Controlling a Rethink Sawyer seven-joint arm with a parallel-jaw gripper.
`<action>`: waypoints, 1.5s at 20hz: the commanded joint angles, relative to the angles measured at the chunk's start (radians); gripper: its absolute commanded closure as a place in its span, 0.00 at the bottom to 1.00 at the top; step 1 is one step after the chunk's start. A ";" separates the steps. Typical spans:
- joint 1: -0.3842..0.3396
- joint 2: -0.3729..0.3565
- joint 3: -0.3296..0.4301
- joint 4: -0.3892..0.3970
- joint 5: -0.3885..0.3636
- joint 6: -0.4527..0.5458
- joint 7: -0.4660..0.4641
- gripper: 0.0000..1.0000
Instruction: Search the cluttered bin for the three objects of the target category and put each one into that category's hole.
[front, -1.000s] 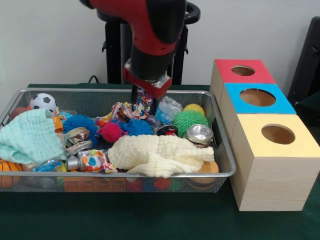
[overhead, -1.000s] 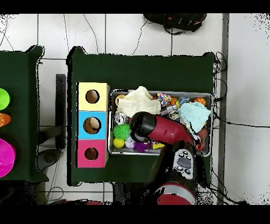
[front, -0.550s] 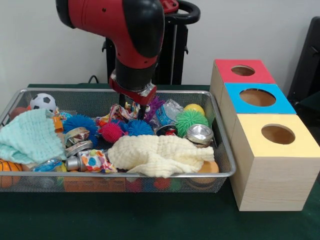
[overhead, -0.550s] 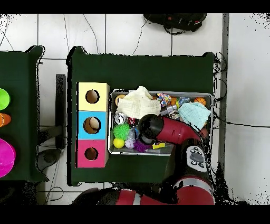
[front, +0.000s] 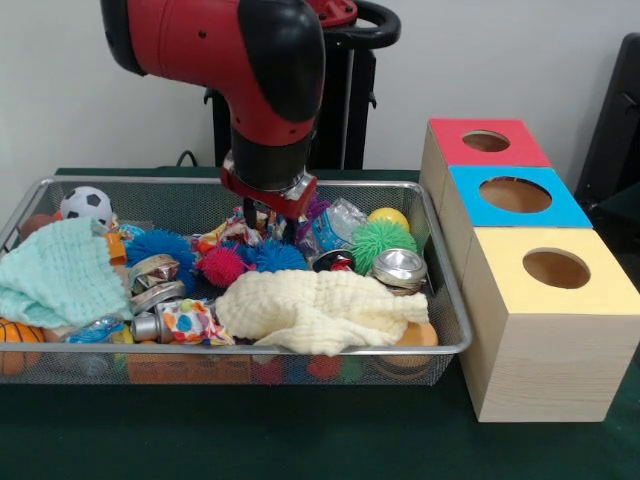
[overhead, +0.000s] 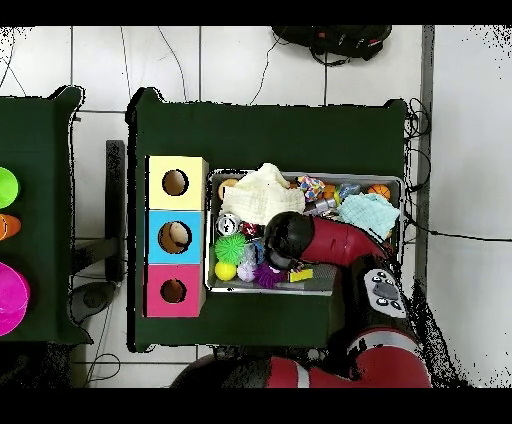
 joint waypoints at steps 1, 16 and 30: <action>-0.047 0.042 0.153 -0.298 -0.055 0.341 -0.243 0.00; -0.127 0.062 0.228 -0.327 -0.126 0.365 -0.289 0.00; -0.312 -0.084 0.304 -0.028 -0.252 0.169 -0.410 0.00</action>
